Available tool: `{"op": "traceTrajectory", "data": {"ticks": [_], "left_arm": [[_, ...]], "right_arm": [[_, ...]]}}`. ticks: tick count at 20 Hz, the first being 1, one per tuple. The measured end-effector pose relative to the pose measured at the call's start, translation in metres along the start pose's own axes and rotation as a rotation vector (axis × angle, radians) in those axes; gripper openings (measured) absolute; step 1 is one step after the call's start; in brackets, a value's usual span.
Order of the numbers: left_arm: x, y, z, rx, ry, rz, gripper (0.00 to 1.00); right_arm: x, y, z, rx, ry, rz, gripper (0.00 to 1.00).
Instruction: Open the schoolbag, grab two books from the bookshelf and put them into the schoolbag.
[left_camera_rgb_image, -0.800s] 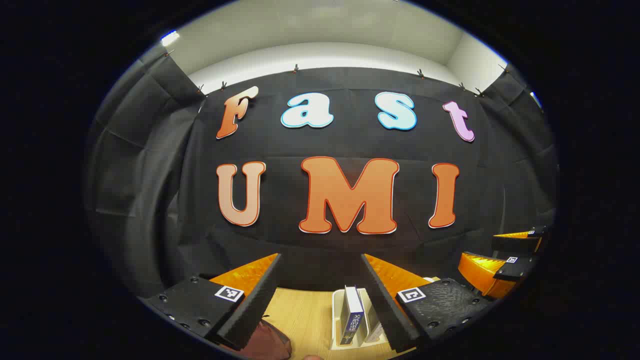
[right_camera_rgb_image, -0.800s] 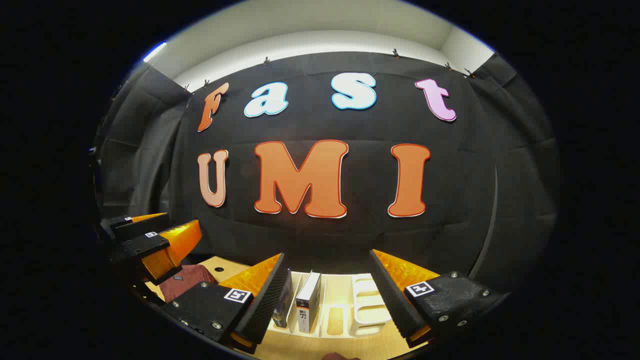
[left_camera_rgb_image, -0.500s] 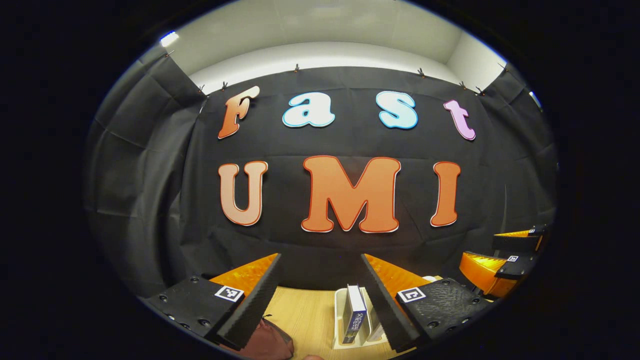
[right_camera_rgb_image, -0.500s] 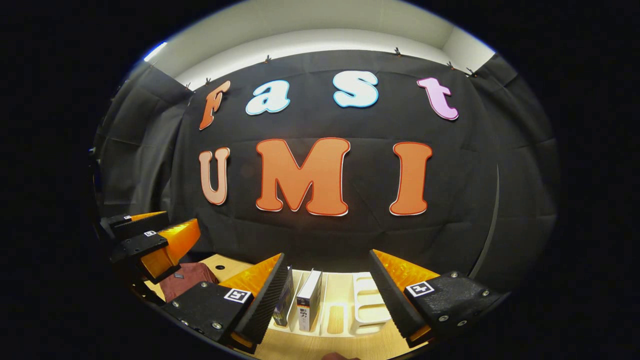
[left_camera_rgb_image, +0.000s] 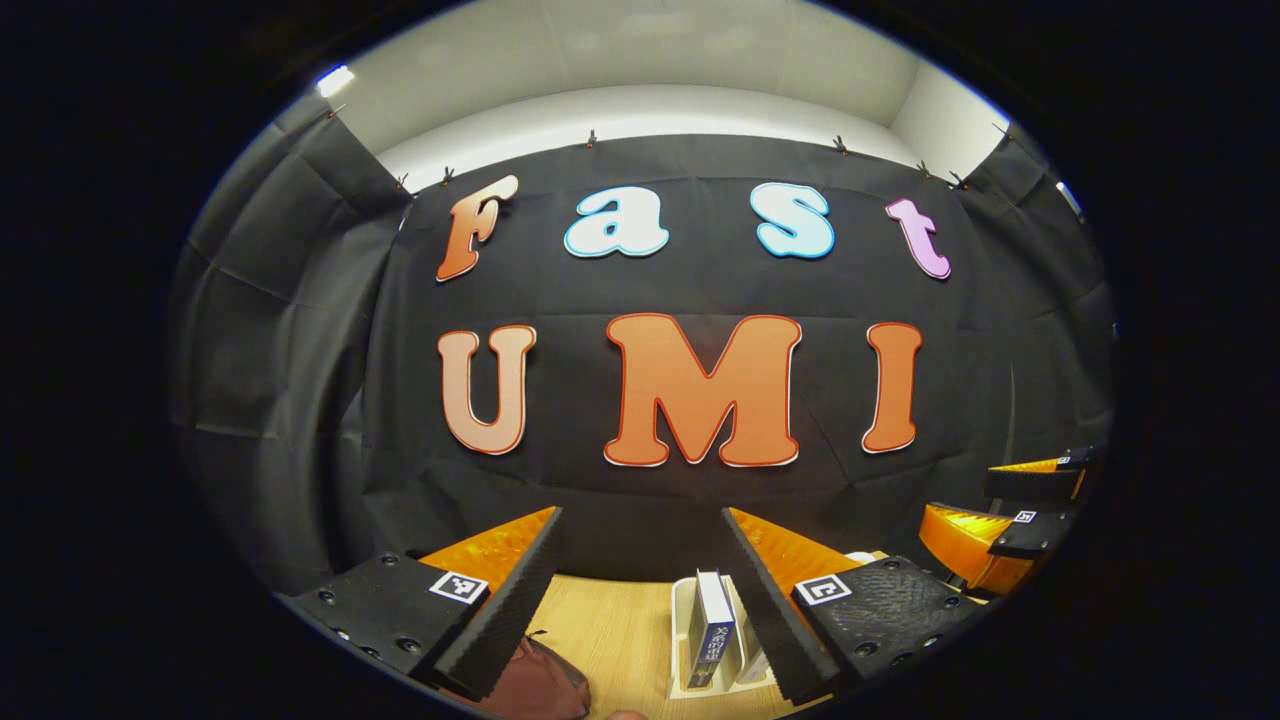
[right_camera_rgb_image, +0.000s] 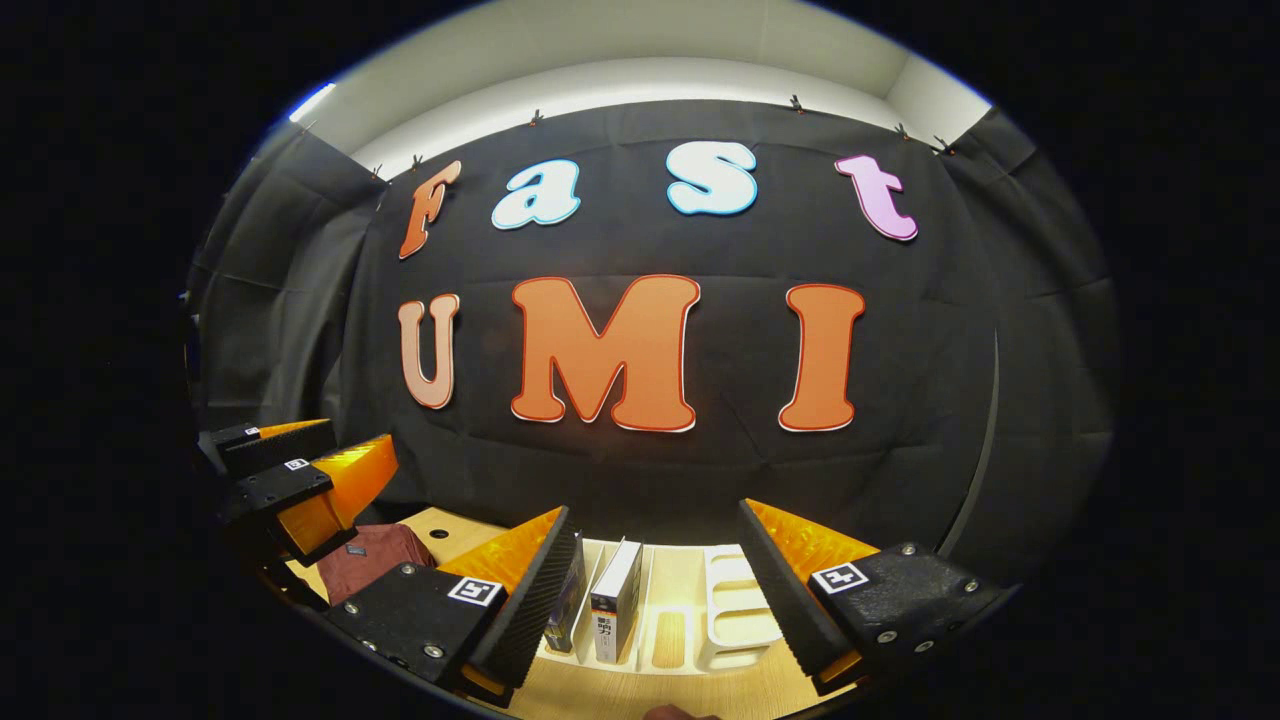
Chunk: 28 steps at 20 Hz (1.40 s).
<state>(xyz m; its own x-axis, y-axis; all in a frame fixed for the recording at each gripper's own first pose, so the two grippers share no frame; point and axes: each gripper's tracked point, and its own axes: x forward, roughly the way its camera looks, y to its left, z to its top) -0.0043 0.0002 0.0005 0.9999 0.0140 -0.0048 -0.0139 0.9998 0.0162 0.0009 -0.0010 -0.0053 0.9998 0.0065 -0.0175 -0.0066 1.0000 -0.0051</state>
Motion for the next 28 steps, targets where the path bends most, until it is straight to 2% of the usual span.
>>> {"op": "traceTrajectory", "data": {"ticks": [16,21,28], "left_arm": [[-0.003,0.003,-0.004,0.022,0.008,-0.001,0.96],[-0.003,0.012,-0.018,0.003,0.053,0.013,0.96],[0.000,0.020,-0.039,0.064,0.093,0.007,0.96]], "right_arm": [[-0.002,0.000,-0.008,0.006,0.017,0.006,0.97],[-0.003,-0.001,-0.012,0.010,0.026,0.003,0.97],[-0.003,-0.003,-0.020,0.008,0.050,0.007,0.97]]}}
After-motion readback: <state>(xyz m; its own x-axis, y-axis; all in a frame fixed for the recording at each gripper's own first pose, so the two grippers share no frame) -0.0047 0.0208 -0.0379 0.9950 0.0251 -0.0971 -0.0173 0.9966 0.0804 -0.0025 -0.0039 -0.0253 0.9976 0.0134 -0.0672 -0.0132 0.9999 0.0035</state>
